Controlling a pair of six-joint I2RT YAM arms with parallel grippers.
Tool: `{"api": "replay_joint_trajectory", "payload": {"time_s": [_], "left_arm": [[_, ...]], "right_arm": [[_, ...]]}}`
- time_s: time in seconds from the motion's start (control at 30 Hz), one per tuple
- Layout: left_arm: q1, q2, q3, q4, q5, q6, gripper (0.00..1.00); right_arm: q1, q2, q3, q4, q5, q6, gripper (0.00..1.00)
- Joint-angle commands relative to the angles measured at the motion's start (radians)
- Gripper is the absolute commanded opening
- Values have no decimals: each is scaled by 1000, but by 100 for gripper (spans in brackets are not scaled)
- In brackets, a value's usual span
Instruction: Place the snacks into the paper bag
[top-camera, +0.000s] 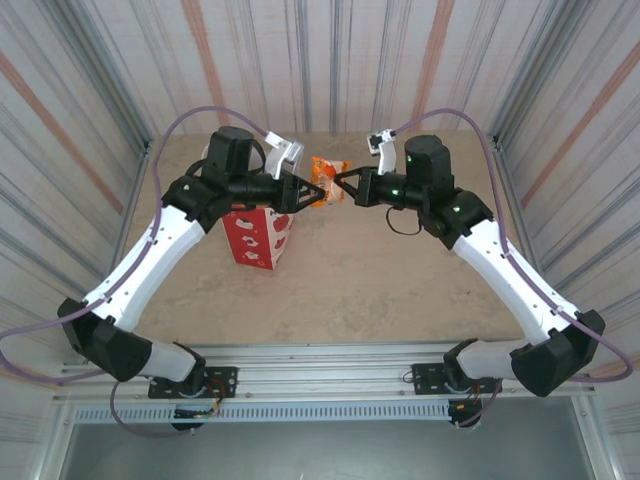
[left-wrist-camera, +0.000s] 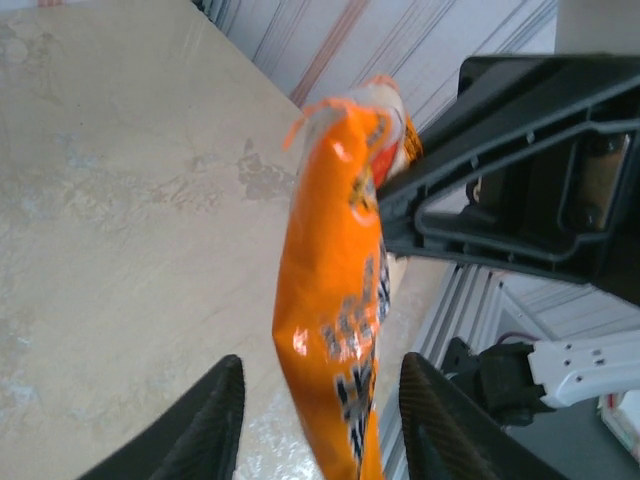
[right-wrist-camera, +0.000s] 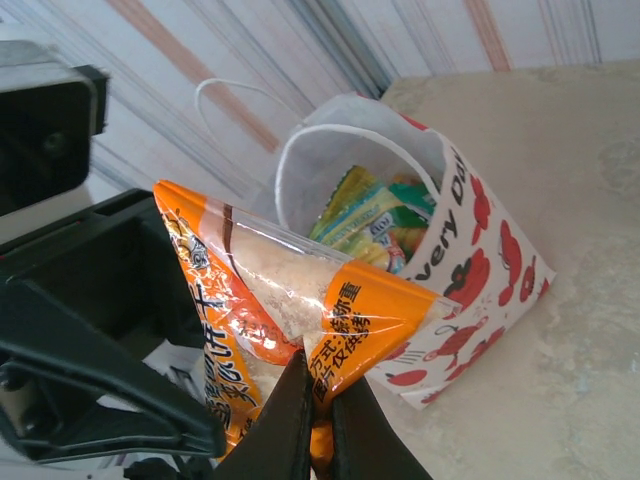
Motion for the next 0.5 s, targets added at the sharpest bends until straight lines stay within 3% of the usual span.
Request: {"api": "replay_joint_trajectory", "payload": {"time_s": [0.0,0.1,0.2,0.33,0.47], "left_arm": [[-7,13,41,49,43,-11,35],[-6,5,42,54,41,-2,18],[-2,-15,49,40,12,21,8],[49,-42,72,1,-30,14,4],[118,-79,131,-78,-106,54,4]], "right_arm": [[14,15,35,48,-29,17,4],[16,24,37,46,-30,17,4],[16,22,38,41,-25,12,9],[11,3,38,16,27,-2,39],[-26,-34,-1,5,63,9,51]]}}
